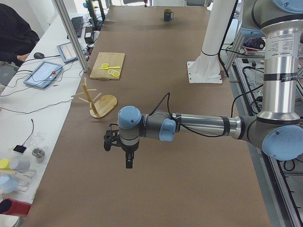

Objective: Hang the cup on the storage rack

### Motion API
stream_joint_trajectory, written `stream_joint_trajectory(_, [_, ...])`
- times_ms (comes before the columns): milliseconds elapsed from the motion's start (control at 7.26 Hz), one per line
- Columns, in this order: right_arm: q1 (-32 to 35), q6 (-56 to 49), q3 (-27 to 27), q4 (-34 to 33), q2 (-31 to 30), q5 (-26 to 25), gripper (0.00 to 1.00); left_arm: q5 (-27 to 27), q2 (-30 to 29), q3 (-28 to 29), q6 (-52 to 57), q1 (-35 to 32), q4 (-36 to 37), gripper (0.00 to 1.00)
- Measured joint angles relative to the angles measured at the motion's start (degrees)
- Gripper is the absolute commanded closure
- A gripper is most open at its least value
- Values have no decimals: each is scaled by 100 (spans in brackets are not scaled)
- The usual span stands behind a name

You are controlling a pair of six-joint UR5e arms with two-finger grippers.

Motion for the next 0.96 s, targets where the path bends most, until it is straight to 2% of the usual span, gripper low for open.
stream_joint_trajectory(964, [0,4,42,0,19,13,0,-6,-5,-44,-19,0,-83,2])
